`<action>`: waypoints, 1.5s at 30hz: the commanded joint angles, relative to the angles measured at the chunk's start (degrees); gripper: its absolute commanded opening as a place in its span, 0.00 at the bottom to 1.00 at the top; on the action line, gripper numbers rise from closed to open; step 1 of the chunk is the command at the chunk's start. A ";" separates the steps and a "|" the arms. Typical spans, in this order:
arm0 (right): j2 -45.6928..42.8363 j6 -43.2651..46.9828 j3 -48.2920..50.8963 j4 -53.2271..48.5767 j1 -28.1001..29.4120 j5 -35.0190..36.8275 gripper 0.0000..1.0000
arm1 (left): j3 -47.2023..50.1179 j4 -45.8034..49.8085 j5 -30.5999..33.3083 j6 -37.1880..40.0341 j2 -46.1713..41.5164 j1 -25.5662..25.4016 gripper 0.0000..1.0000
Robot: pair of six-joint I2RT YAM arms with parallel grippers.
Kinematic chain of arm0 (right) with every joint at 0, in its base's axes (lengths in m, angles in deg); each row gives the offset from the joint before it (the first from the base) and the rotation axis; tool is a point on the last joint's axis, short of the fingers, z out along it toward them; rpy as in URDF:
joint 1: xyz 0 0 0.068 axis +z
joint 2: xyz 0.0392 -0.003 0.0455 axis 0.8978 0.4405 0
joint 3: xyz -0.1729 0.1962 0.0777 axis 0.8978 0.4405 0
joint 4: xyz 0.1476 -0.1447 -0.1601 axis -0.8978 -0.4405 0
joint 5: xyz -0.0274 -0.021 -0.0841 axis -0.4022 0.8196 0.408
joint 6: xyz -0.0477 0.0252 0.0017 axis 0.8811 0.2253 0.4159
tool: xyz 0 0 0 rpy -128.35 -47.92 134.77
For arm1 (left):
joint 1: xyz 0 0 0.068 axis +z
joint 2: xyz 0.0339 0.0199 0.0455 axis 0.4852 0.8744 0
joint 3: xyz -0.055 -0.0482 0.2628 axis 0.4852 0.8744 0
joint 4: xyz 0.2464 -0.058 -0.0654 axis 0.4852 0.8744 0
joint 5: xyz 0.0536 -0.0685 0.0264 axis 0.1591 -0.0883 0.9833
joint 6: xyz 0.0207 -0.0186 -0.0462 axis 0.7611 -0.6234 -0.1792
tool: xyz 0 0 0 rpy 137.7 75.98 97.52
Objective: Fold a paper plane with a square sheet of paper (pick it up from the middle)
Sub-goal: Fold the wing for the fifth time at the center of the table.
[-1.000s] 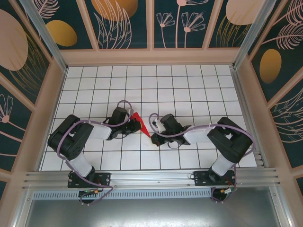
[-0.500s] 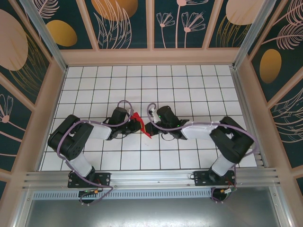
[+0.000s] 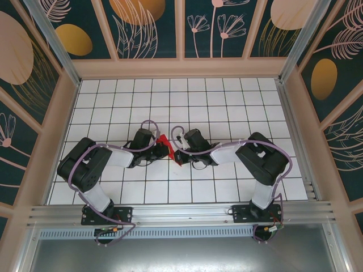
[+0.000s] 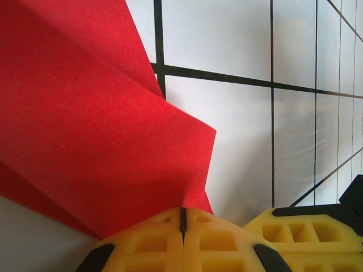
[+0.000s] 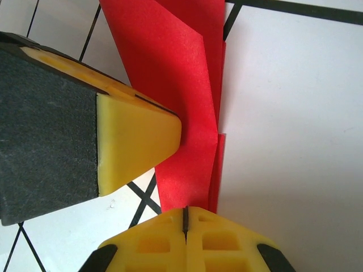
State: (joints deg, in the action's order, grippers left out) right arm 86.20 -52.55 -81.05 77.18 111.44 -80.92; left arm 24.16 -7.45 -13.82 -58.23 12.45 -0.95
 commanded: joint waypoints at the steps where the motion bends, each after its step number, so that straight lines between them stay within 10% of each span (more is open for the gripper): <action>1: 2.38 1.51 -0.44 -7.41 -0.11 1.77 0.00 | -1.32 3.13 3.57 3.75 -0.67 -0.08 0.03; 10: 5.22 3.42 -1.69 -11.65 -0.33 2.82 0.00 | -7.50 11.11 8.63 13.15 -4.24 1.74 0.25; 45: 6.36 2.54 -1.28 -14.59 -0.81 0.29 0.00 | -5.04 4.85 8.21 18.15 6.02 10.60 0.23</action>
State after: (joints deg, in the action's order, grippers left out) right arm 88.30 -50.70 -84.73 72.72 110.72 -82.91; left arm 17.53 -2.10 -9.84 -41.58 15.21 7.71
